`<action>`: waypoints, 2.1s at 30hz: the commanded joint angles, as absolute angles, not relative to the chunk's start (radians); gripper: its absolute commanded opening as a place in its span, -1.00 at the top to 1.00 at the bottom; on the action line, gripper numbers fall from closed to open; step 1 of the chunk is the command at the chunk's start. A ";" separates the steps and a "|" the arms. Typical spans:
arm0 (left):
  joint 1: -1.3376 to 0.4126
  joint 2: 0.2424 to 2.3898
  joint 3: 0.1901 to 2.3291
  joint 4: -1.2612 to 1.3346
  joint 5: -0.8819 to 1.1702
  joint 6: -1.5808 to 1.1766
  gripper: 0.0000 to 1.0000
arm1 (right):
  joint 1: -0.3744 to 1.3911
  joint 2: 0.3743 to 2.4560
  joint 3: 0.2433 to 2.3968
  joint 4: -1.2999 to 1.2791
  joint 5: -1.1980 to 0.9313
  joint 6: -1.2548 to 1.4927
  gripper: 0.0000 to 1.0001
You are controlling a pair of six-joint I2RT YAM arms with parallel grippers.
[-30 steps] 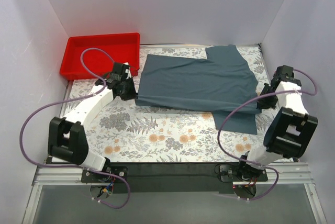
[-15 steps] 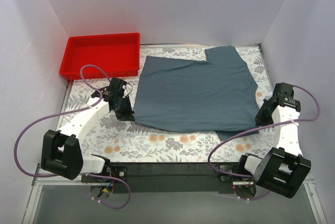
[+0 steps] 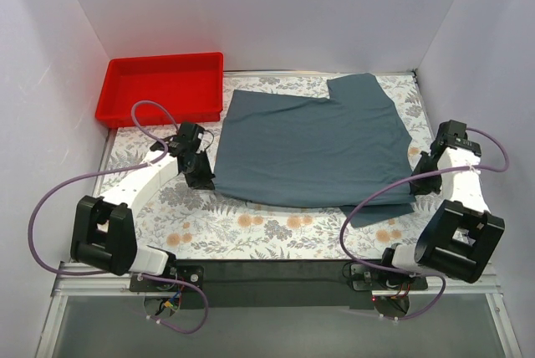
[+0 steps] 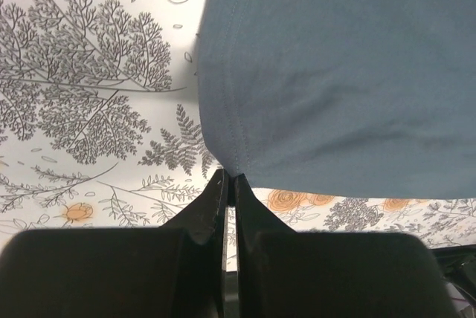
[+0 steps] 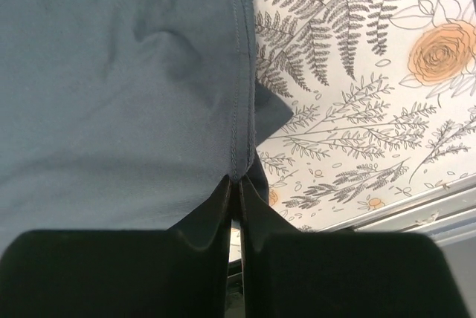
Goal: Fold and stack the t-shirts
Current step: Fold the tshirt
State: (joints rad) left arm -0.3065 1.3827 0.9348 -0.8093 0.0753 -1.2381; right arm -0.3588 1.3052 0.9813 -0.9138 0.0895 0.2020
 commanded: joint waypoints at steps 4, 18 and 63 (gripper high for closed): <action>-0.287 1.449 1.023 -0.746 0.077 -1.223 1.00 | -0.364 1.411 1.063 -0.881 0.072 0.179 0.77; -0.245 1.617 1.132 -0.677 0.118 -1.204 1.00 | -0.364 1.598 1.206 -0.867 0.083 0.181 0.75; -0.241 1.649 1.203 -0.540 0.046 -1.129 -0.11 | -0.319 1.663 1.270 -0.801 0.055 0.192 0.30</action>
State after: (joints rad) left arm -0.2455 1.7603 1.2343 -0.5415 0.0814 -1.1442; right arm -0.3355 1.7676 1.2858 -0.8093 0.0498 0.1947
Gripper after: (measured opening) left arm 0.538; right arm 0.346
